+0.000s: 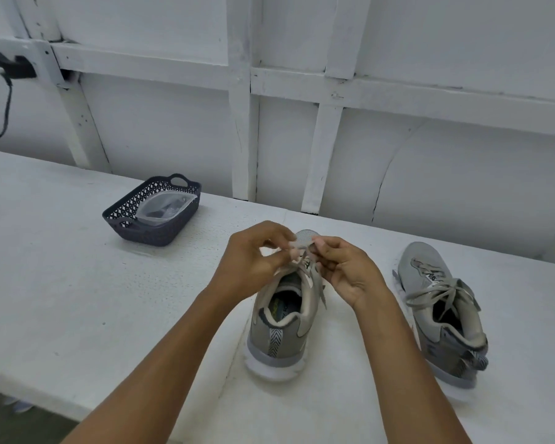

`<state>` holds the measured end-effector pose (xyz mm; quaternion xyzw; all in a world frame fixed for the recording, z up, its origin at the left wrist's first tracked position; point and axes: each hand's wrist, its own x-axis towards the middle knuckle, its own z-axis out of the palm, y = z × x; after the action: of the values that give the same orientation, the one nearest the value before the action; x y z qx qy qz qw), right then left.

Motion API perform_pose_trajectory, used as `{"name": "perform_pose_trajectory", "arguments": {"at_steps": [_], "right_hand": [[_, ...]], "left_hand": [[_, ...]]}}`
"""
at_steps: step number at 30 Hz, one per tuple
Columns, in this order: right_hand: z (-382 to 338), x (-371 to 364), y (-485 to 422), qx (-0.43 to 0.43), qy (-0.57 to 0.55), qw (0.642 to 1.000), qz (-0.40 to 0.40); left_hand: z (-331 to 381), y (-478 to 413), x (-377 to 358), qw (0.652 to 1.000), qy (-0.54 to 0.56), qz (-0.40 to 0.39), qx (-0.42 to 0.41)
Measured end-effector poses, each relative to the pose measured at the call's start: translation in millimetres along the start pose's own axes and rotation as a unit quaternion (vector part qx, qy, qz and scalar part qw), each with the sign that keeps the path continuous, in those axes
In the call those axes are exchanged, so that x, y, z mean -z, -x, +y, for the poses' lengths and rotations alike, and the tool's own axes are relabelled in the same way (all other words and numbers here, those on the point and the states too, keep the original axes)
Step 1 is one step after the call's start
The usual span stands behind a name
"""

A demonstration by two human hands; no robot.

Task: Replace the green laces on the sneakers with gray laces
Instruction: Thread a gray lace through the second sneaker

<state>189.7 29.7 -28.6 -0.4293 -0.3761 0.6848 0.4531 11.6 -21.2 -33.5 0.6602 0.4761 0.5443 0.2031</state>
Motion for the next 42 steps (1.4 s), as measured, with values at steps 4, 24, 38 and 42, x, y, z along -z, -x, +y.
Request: {"name": "perform_pose_trajectory", "arguments": {"at_steps": [4, 24, 38, 42], "right_hand": [[11.4, 17.5, -11.0, 0.001, 0.059, 0.993, 0.101], [27.1, 27.0, 42.6, 0.143, 0.51, 0.812, 0.245], [17.4, 62.4, 145.4, 0.02, 0.731, 0.567, 0.38], [19.2, 59.7, 161.4, 0.064, 0.71, 0.604, 0.356]], "left_hand": [[-1.4, 14.1, 16.2, 0.959, 0.248, 0.002, 0.141], [43.9, 38.3, 3.3, 0.968, -0.183, -0.153, 0.076], [55.2, 92.0, -39.1, 0.943, -0.291, -0.136, 0.086], [59.3, 107.6, -45.4, 0.943, -0.301, -0.119, 0.075]]}}
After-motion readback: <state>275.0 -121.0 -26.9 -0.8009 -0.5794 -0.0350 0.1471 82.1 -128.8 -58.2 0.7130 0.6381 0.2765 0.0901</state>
